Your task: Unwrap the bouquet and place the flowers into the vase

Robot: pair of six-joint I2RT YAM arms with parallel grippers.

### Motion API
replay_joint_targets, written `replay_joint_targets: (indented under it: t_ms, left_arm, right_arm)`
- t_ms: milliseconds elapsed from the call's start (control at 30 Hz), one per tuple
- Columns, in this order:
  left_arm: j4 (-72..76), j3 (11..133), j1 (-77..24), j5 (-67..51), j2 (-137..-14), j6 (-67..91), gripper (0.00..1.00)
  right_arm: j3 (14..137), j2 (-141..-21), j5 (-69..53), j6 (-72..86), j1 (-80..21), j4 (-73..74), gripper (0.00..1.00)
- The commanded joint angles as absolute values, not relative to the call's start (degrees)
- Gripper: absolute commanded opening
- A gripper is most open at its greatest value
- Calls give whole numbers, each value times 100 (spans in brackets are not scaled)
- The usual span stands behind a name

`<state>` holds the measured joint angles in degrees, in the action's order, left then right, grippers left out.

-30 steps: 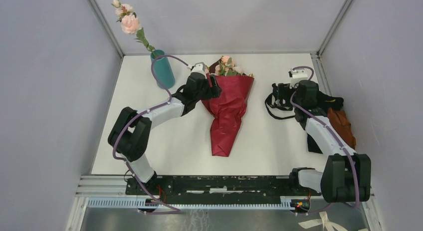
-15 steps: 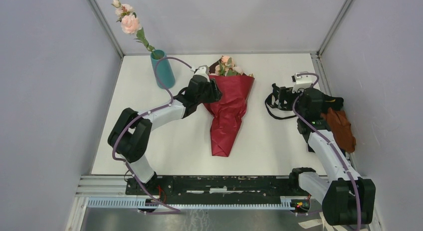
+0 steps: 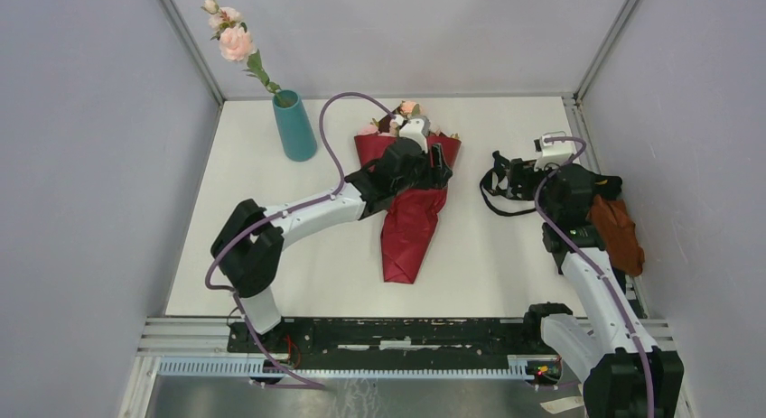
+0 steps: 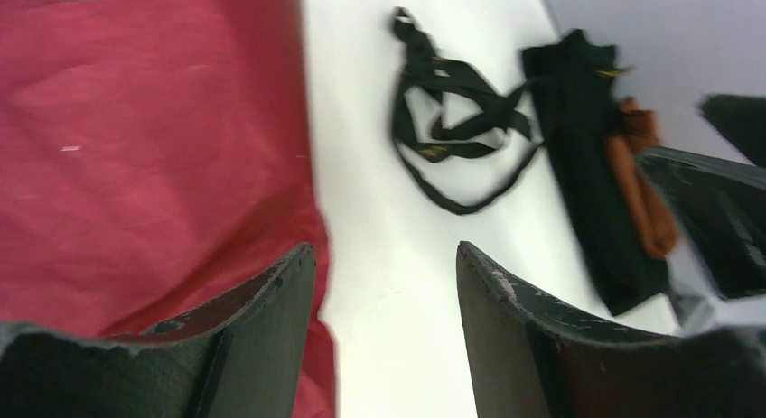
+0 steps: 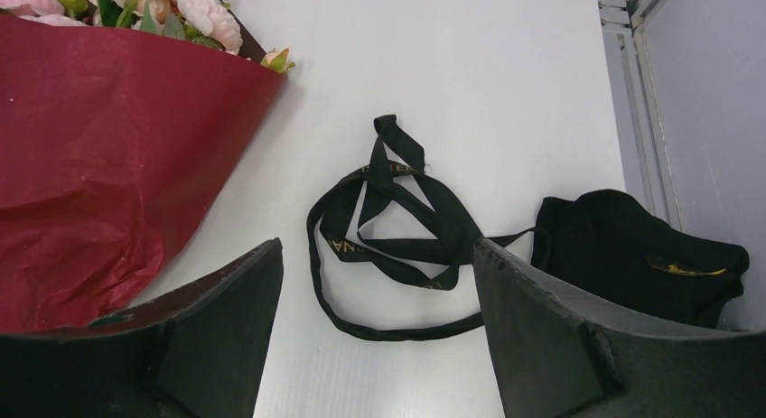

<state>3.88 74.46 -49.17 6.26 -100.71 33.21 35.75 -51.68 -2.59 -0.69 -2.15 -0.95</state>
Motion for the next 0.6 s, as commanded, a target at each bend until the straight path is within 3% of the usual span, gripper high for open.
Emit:
replay_joint_targets:
  t_ms: [0,267,567]
  left_arm:
    - [-94,7195,-4522,1531,-9721,2965,65]
    - [798,5944,-3128,253,-9400,3383,65]
    - [1413,5941,-3031,-743,-10088,3535,64]
  right_arm:
    - [3474,-5188,-336,-9,-229,-136,83]
    - [3253,-5245,-351,150,-229,-281,82]
    - [3226,-5197,-330,138,-229,-273,82]
